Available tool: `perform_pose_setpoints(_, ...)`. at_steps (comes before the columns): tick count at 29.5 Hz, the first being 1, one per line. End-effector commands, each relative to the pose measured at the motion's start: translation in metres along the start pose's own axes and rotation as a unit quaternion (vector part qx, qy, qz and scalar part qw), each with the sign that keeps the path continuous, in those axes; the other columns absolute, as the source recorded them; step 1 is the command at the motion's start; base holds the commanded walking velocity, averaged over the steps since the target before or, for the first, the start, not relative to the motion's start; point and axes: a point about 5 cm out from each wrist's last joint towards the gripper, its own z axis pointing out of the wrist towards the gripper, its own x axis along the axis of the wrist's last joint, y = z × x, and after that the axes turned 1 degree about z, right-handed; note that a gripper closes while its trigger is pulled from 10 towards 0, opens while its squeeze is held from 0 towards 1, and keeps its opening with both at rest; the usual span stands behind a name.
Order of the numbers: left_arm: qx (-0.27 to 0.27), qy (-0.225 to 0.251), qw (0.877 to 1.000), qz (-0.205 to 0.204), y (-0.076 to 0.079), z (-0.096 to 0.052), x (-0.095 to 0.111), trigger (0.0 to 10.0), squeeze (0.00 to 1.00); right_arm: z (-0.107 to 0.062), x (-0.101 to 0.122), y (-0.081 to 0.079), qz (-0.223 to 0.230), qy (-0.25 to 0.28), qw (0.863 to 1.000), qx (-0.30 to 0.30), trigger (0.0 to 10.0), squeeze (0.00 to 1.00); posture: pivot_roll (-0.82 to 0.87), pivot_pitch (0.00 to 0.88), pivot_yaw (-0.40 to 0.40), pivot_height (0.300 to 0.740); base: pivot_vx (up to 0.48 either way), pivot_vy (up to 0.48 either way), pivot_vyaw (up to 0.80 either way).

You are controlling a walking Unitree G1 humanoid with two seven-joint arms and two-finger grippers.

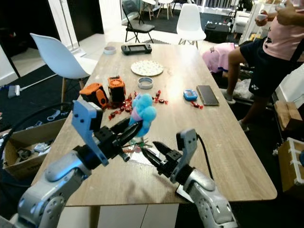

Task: Hang keys on a hook

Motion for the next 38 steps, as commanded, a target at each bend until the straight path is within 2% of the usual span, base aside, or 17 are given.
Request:
perform_pose_setpoints(1,-0.014,-0.002,1.000,-0.009,0.004,0.000,-0.001,10.0,0.00,0.003,-0.002,-0.003,-0.024,-0.015,0.999,0.023,10.0,0.00,0.12,0.108,-0.034,0.740,0.000,0.000,0.00)
perform_pose_setpoints(3,-0.015,-0.003,1.000,-0.009,0.004,0.000,-0.001,10.0,0.00,0.008,0.004,-0.005,-0.046,-0.011,0.998,0.037,10.0,0.00,0.12,0.106,-0.039,0.740,0.000,0.000,0.00)
perform_pose_setpoints(6,-0.015,-0.003,1.000,-0.009,0.004,0.000,-0.001,10.0,0.00,0.008,0.005,-0.005,-0.050,-0.010,0.998,0.038,10.0,0.00,0.12,0.106,-0.039,0.740,0.000,0.000,0.00)
perform_pose_setpoints(10,-0.014,0.001,1.000,-0.011,0.006,0.000,-0.001,10.0,0.00,0.016,0.018,-0.001,-0.102,0.007,0.994,0.028,10.0,0.00,0.13,0.106,-0.049,0.740,0.000,0.000,0.00)
perform_pose_setpoints(15,-0.016,0.003,1.000,-0.013,0.008,0.000,0.000,10.0,0.00,0.022,0.017,-0.006,-0.099,0.004,0.993,0.057,10.0,0.00,0.13,0.110,-0.052,0.740,0.000,0.000,0.00)
perform_pose_setpoints(16,-0.016,0.003,1.000,-0.014,0.008,0.000,0.000,10.0,0.00,0.023,0.016,-0.007,-0.097,0.003,0.993,0.063,8.8,0.00,0.13,0.110,-0.052,0.740,0.000,0.000,0.00)
perform_pose_setpoints(18,-0.017,0.004,1.000,-0.015,0.008,0.000,0.001,10.0,0.00,0.024,0.015,-0.009,-0.094,0.001,0.993,0.068,9.3,0.00,0.13,0.115,-0.052,0.740,0.000,0.000,0.00)
perform_pose_setpoints(20,-0.017,0.004,1.000,-0.015,0.008,0.000,0.001,10.0,0.00,0.024,0.014,-0.009,-0.094,0.001,0.993,0.068,9.3,0.00,0.13,0.115,-0.052,0.740,0.000,0.000,0.00)
perform_pose_setpoints(21,-0.017,0.005,1.000,-0.015,0.008,0.000,0.002,10.0,0.00,0.025,0.011,-0.008,-0.094,-0.002,0.993,0.065,10.0,0.00,0.13,0.118,-0.053,0.740,0.000,0.000,0.00)
perform_pose_setpoints(25,-0.018,0.006,1.000,-0.016,0.009,0.000,0.002,10.0,0.00,0.025,0.011,-0.009,-0.097,-0.002,0.993,0.067,10.0,0.00,0.13,0.118,-0.053,0.740,0.000,0.000,0.00)
perform_pose_setpoints(33,-0.017,0.001,1.000,-0.017,0.009,0.001,-0.001,10.0,0.00,0.021,0.016,-0.032,-0.107,-0.010,0.984,0.141,10.0,0.00,0.13,0.122,-0.053,0.740,0.000,0.000,0.00)
perform_pose_setpoints(38,-0.017,0.000,1.000,-0.018,0.009,0.001,-0.001,10.0,0.00,0.018,0.014,-0.036,-0.110,-0.023,0.981,0.159,10.0,0.00,0.13,0.122,-0.053,0.740,0.000,0.000,0.00)
